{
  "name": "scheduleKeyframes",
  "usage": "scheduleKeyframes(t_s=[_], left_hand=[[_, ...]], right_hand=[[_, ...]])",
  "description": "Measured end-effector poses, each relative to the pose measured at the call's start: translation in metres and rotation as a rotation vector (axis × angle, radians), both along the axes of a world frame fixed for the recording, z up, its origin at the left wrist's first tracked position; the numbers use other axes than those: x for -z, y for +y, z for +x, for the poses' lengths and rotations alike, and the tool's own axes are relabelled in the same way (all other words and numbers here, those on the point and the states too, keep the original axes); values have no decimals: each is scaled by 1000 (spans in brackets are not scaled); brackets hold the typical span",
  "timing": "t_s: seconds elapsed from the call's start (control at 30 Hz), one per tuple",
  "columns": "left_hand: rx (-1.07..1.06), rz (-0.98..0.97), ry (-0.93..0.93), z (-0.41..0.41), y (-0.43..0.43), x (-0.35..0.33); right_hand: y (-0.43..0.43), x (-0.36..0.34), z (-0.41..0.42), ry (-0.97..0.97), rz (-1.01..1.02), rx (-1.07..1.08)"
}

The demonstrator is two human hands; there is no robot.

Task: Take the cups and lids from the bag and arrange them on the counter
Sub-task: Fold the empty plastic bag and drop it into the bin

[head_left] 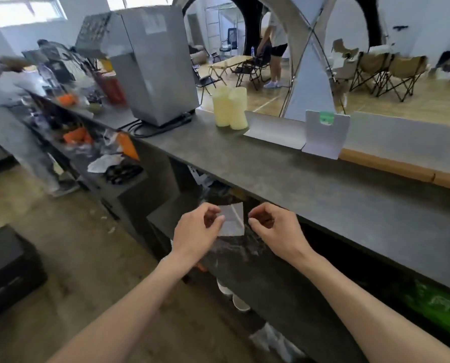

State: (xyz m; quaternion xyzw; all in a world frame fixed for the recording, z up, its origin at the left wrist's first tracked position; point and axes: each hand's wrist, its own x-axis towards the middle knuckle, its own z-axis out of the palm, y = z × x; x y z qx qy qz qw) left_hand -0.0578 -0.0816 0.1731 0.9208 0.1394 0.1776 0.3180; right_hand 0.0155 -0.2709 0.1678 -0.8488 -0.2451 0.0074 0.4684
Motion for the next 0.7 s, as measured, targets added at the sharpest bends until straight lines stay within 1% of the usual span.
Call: scheduleKeyframes(t_s=[0.13, 0.23, 0.3, 0.43, 0.5, 0.57, 0.7], left_hand=[[-72, -46, 117, 37, 48, 39], [-101, -83, 187, 65, 82, 68], [-120, -108, 228, 83, 104, 87], [-107, -168, 356, 124, 147, 132], [-87, -195, 440, 142, 166, 157], [-53, -170, 507, 161, 183, 182], [-112, -261, 617, 191, 206, 231]], right_hand=[[47, 52, 47, 108, -101, -28], [71, 84, 83, 276, -163, 11], [81, 102, 103, 381, -177, 84], [100, 141, 141, 520, -209, 273], [109, 157, 156, 609, -232, 325], [115, 172, 169, 665, -234, 374], [125, 197, 186, 762, -213, 469]])
